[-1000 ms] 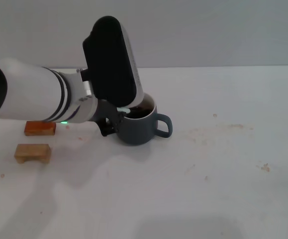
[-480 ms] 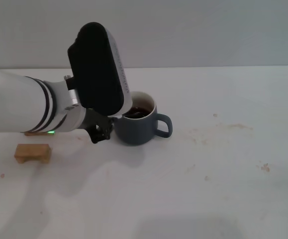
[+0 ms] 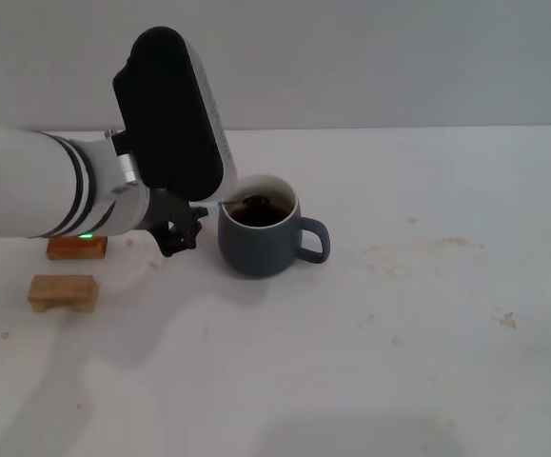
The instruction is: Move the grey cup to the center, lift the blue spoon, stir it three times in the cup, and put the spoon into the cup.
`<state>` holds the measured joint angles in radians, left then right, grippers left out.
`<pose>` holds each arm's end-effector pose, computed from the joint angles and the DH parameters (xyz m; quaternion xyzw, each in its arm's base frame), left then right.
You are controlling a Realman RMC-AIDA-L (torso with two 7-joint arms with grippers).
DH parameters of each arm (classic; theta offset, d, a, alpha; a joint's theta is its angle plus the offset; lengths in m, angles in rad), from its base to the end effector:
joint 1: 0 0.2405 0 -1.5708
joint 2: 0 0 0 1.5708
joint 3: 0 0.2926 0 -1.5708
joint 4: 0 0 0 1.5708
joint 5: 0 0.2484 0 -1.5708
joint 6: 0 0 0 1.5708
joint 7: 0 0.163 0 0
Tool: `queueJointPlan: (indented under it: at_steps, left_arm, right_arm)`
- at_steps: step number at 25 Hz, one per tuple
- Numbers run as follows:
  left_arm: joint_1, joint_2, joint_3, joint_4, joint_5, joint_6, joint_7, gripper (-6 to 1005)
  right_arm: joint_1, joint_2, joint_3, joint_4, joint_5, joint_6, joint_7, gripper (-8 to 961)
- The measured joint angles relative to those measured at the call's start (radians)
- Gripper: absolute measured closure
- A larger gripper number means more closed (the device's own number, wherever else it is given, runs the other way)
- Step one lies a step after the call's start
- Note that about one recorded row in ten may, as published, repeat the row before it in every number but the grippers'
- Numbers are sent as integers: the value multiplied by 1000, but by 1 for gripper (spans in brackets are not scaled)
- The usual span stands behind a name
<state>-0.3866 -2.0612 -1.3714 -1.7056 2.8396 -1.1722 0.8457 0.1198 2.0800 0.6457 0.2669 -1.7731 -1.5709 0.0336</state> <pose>-0.1556 0.4010 -0.0405 -0.9243 0.0350 0.1983 0.3244 0.4406 0.2403 0.0015 -0.4917 0.2355 0.3143 0.7771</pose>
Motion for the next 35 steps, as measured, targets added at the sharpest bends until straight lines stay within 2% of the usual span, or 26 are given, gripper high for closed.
queueJointPlan:
  at_steps: [8, 22, 25, 29, 31, 32, 33, 34, 35]
  left_arm:
    - [-32, -2, 0, 68, 2, 49, 0, 837]
    - [-16, -4, 20, 39, 27, 54, -62, 833]
    - [-3, -4, 27, 17, 30, 72, -69, 710]
    - [54, -3, 27, -71, 34, 163, -98, 547]
    - [108, -2, 25, -139, 38, 255, -106, 467]
    - [145, -2, 23, -178, 38, 322, -112, 427]
    - [238, 0, 25, -253, 34, 500, -131, 387]
    - [238, 0, 25, -253, 34, 500, -131, 386]
    - [272, 0, 30, -272, 32, 569, -139, 385]
  right_arm:
    - [-6, 0, 0, 0, 0, 0, 0, 955]
    - [-14, 0, 0, 0, 0, -11, 0, 955]
    - [-15, 0, 0, 0, 0, -11, 0, 955]
    - [-19, 0, 0, 0, 0, -12, 0, 954]
    - [-23, 0, 0, 2, 0, -16, 0, 954]
    - [-25, 0, 0, 3, 0, -20, 0, 954]
    - [-30, 0, 0, 5, 0, -25, 0, 954]
    - [-30, 0, 0, 5, 0, -25, 0, 954]
    - [-32, 0, 0, 6, 0, -28, 0, 954]
